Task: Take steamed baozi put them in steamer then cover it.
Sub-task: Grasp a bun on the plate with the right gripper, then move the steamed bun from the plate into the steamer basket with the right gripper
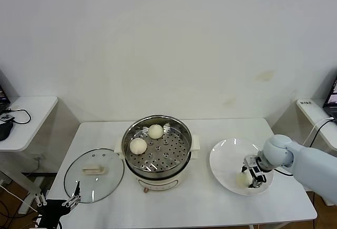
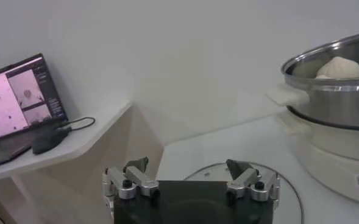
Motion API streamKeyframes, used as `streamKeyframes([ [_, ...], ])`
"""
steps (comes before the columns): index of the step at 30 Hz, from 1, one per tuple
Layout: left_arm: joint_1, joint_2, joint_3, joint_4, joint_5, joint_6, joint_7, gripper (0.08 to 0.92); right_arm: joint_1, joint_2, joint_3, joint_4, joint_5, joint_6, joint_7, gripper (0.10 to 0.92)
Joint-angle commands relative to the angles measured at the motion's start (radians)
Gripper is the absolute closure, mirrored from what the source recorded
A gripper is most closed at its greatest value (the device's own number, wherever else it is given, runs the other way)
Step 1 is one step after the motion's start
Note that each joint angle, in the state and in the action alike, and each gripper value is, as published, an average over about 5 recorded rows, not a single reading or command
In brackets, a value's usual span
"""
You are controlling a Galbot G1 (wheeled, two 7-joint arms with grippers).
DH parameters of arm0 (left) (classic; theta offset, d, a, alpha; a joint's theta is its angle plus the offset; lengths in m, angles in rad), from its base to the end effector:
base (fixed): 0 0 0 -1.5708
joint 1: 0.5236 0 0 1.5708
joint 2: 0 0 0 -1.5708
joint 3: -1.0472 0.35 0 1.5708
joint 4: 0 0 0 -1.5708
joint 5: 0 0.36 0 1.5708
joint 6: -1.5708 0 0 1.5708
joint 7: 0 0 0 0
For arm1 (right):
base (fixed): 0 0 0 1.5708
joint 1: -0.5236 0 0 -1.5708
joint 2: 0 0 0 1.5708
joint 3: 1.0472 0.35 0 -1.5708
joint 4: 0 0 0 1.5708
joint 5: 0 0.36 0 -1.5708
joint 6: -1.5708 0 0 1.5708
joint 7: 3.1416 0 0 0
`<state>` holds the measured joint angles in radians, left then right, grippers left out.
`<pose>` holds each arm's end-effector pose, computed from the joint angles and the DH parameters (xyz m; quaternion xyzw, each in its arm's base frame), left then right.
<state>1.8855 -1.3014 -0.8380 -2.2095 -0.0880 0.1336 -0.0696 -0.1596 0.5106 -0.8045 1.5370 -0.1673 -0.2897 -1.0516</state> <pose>0.1045 0.1222 -0.2757 0.0733 -0.9747 -0.1619 0.1354 0.4282 -0.1453 -0.2370 0.5208 -0.4971 0.5574 0.4135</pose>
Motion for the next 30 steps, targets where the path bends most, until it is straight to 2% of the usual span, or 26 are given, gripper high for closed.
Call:
streamKeyframes([
  [1, 0.000, -0.001, 0.001, -0.005, 0.001, 0.000, 0.001, 0.177, -0.006, 0.008, 0.006, -0.015, 0.000, -0.004, -0.006, 0.406],
  [9, -0.002, 0.002, 0.002, -0.012, 0.001, 0.002, 0.001, 0.177, 0.113, -0.025, -0.004, 0.018, 0.044, -0.009, -0.040, 0.447],
  [18, -0.002, 0.008, 0.003, -0.017, 0.000, 0.001, 0.002, 0.177, 0.382, -0.015, -0.004, 0.038, 0.184, -0.029, -0.065, 0.448],
  [23, 0.001, 0.013, 0.001, -0.018, -0.002, 0.000, 0.001, 0.177, 0.590, 0.051, -0.097, 0.043, 0.278, -0.040, -0.048, 0.444],
  [30, -0.004, 0.012, 0.001, -0.018, -0.002, -0.001, 0.001, 0.177, 0.807, 0.234, -0.214, 0.060, 0.369, -0.068, -0.016, 0.440],
])
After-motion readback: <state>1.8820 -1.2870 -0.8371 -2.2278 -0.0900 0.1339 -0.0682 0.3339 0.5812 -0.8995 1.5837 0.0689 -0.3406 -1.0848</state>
